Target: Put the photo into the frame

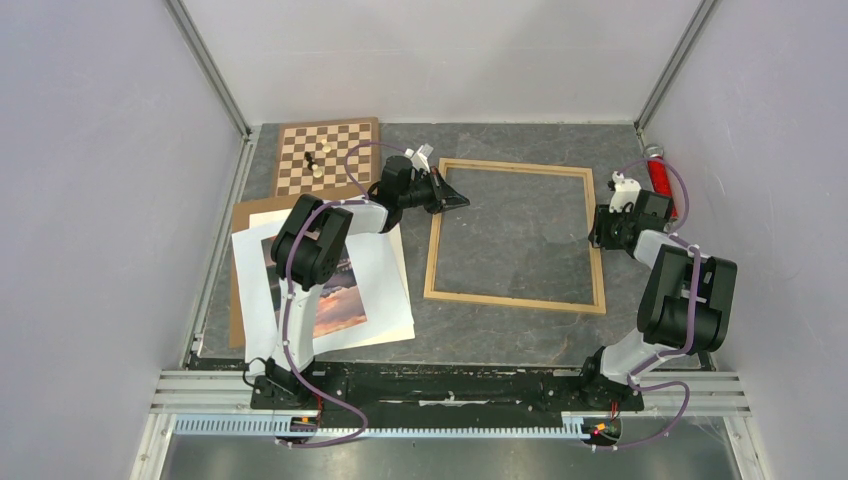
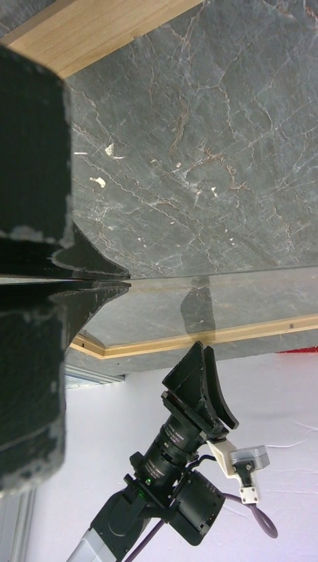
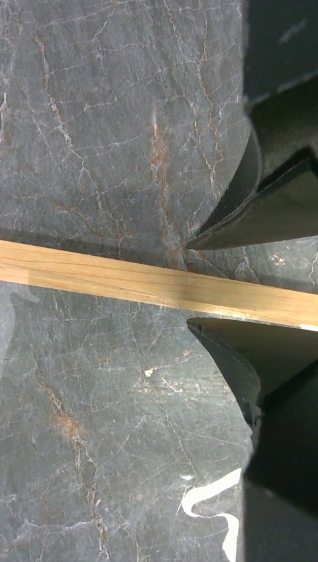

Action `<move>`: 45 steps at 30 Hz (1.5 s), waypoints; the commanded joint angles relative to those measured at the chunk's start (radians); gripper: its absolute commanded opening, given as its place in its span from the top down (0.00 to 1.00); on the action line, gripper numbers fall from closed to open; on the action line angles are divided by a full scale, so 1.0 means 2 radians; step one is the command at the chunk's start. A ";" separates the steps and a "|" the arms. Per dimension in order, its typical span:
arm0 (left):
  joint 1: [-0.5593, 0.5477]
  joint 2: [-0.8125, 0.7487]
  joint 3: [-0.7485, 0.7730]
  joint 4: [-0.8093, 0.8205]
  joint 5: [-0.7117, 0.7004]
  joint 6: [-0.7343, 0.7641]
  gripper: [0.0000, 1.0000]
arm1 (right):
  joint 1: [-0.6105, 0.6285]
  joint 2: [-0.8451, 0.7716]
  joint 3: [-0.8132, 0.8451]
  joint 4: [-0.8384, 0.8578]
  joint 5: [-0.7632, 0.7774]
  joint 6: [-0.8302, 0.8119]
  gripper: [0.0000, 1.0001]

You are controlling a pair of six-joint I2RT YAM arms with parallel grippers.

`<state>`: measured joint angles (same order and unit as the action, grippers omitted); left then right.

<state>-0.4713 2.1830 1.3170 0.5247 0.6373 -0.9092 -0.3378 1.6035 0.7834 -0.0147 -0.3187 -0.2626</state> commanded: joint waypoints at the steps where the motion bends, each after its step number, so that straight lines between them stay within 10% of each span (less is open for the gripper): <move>1: 0.002 -0.011 0.022 0.011 -0.007 0.028 0.98 | 0.002 0.003 0.018 0.014 0.004 -0.003 0.54; 45: -0.015 -0.012 -0.025 0.025 -0.024 -0.095 0.98 | 0.005 -0.020 -0.032 0.019 -0.006 0.009 0.54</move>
<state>-0.4885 2.1830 1.2770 0.5331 0.6003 -1.0290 -0.3355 1.5887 0.7277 0.0032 -0.3172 -0.2539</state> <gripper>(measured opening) 0.025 0.460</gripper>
